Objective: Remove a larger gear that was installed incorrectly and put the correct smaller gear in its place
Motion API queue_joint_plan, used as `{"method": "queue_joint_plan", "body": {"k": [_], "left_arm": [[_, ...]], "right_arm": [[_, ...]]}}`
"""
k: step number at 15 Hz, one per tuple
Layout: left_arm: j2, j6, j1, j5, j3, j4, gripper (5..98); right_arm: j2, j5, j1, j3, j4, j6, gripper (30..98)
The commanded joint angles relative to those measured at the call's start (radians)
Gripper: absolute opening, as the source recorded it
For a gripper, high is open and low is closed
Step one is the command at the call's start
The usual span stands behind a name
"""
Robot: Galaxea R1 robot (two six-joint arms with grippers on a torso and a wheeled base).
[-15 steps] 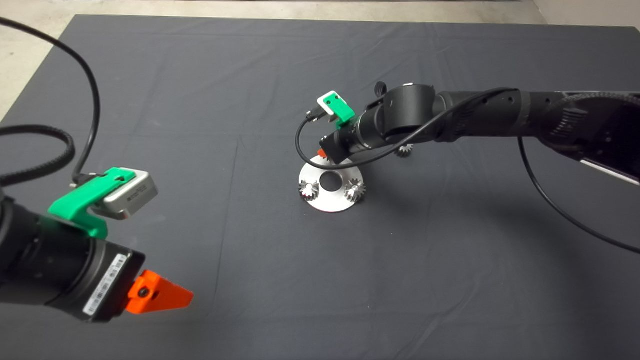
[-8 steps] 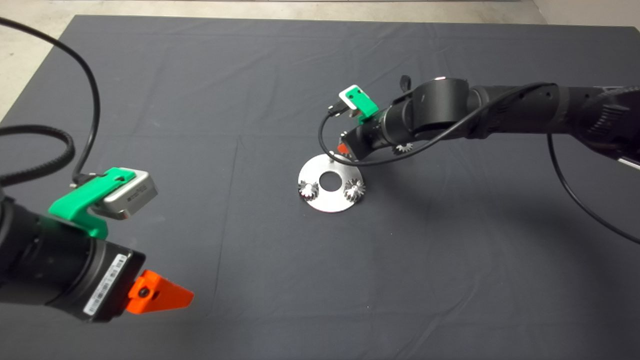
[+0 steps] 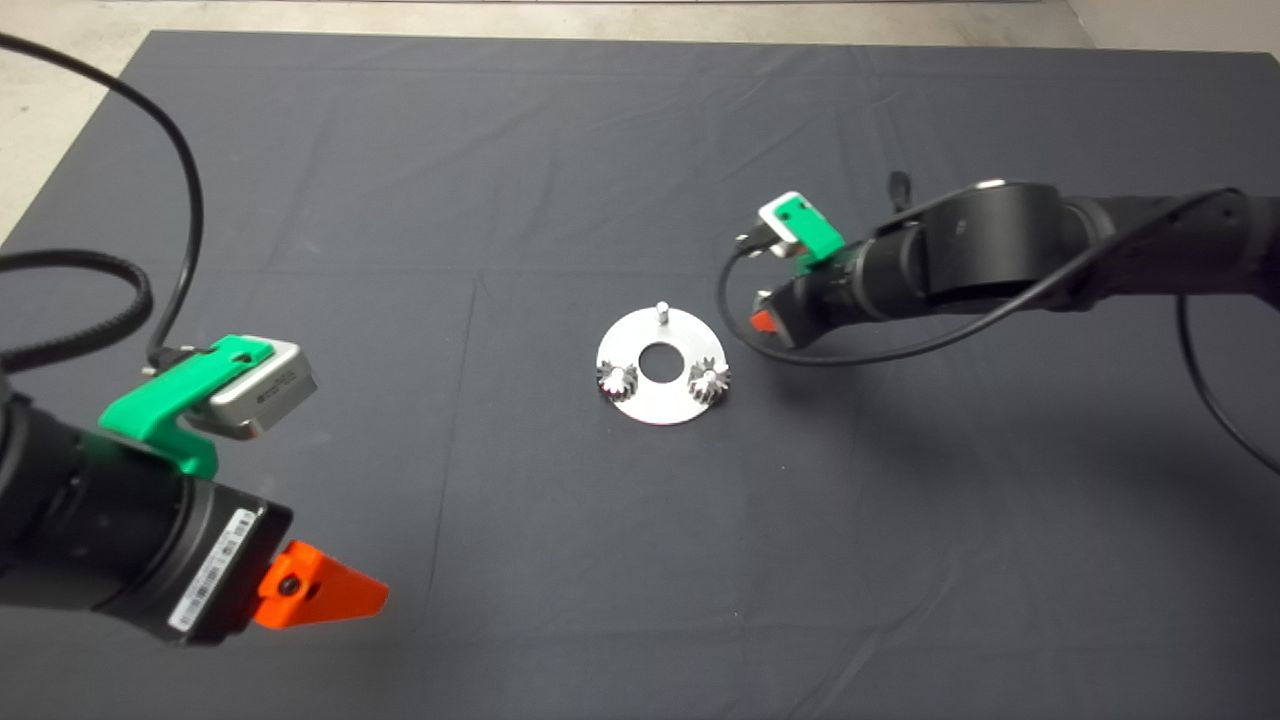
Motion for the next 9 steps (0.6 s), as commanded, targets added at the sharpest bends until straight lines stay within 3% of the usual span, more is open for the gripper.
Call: {"method": "queue_joint_plan", "body": {"k": [1, 4, 6, 9], "left_arm": [[0.003, -0.004, -0.008, -0.002, 0.013, -0.013, 98.1], [0.003, -0.004, -0.008, -0.001, 0.013, -0.013, 98.1], [0.003, -0.005, -0.004, -0.001, 0.013, -0.013, 98.1], [0.001, -0.005, -0.004, -0.001, 0.013, -0.013, 98.1]], "right_arm": [[-0.042, 0.023, 0.005, 0.07, -0.027, 0.026, 49.2], [-0.074, 0.023, -0.034, 0.098, -0.034, 0.048, 49.2], [-0.095, 0.022, -0.064, 0.119, -0.1, 0.11, 49.2], [-0.092, 0.003, -0.101, 0.13, -0.133, 0.113, 49.2]]}}
